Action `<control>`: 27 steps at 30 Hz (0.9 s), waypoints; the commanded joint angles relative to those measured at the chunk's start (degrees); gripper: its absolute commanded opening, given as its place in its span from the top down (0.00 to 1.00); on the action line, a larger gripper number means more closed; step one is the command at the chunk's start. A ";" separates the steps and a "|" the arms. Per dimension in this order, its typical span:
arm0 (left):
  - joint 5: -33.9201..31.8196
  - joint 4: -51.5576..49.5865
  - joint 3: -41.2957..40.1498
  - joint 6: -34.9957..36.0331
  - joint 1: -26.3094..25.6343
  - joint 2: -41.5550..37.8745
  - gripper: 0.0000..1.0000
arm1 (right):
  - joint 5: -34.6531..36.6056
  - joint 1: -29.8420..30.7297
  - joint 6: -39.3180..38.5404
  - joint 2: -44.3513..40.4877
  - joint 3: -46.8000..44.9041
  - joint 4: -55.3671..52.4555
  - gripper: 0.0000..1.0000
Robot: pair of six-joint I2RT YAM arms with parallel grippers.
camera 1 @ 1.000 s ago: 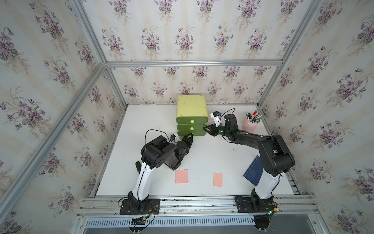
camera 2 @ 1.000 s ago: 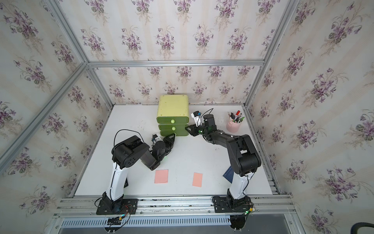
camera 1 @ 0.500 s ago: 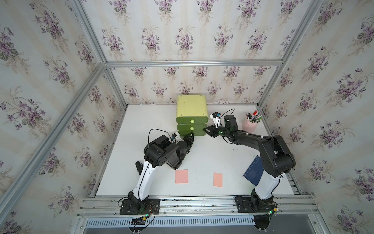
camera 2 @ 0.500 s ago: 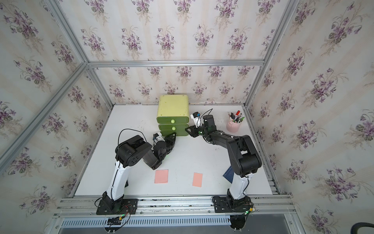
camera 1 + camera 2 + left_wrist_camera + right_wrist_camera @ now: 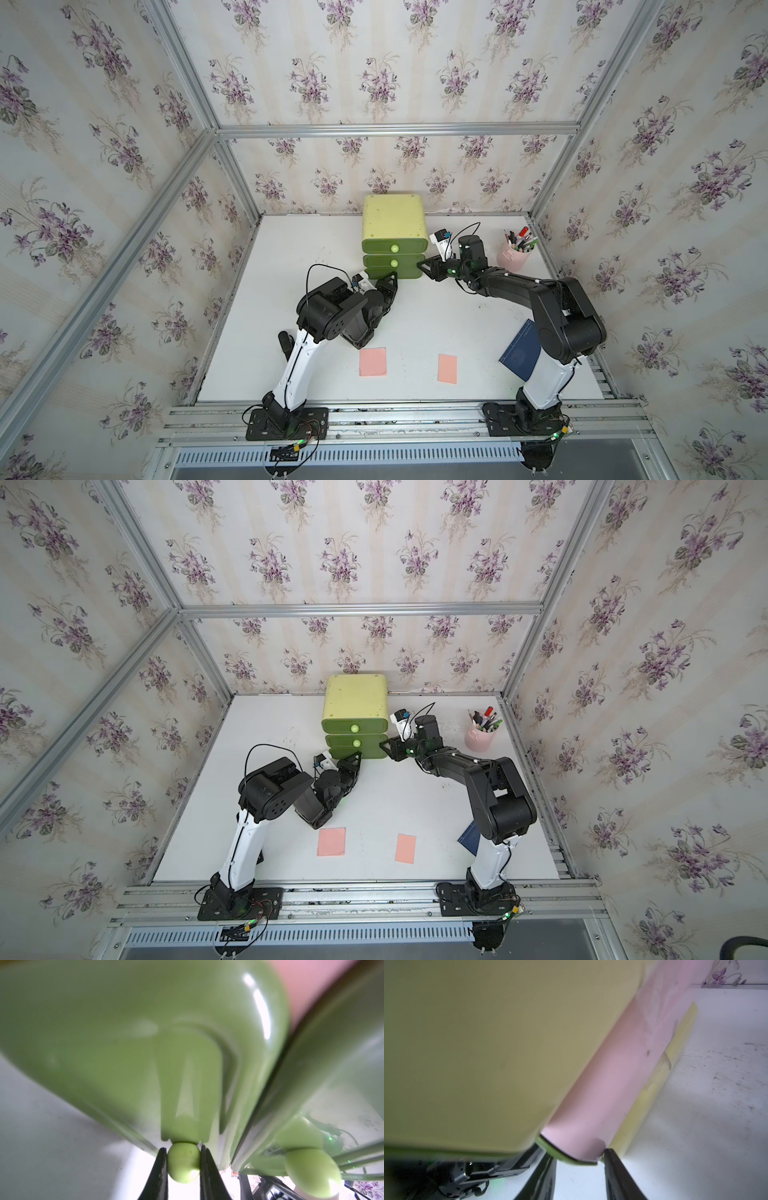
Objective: Please put the sticky notes in the drawer by color
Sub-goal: Open the drawer in the storage box.
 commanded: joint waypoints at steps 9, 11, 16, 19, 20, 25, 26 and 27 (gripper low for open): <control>0.45 -4.99 -4.61 -1.90 -1.77 -2.95 0.90 | 6.10 1.33 1.04 0.68 2.30 -1.49 0.57; 0.09 -4.86 -5.59 -2.10 -2.65 -4.11 0.90 | 7.33 2.17 0.56 1.08 3.40 -2.54 0.57; 0.13 -5.77 -7.78 -1.70 -3.53 -6.20 0.92 | 9.03 3.44 0.68 2.19 5.22 -3.12 0.57; -0.39 -5.01 -10.09 -1.96 -4.38 -6.98 0.91 | 9.49 3.44 1.22 2.49 5.83 -3.96 0.57; -0.35 -4.96 -10.99 -2.11 -4.62 -7.31 0.90 | 9.59 3.44 1.32 2.36 5.70 -3.83 0.57; 0.02 -5.18 -15.23 -2.63 -5.50 -9.76 0.90 | 9.99 3.39 2.59 2.27 5.44 -4.55 0.55; 0.32 -5.10 -15.81 -2.75 -5.62 -10.29 0.88 | 9.96 3.35 3.07 2.34 5.34 -4.49 0.55; 0.67 -5.01 -16.38 -2.63 -5.85 -10.81 0.88 | 9.61 3.40 3.49 2.50 5.33 -4.53 0.55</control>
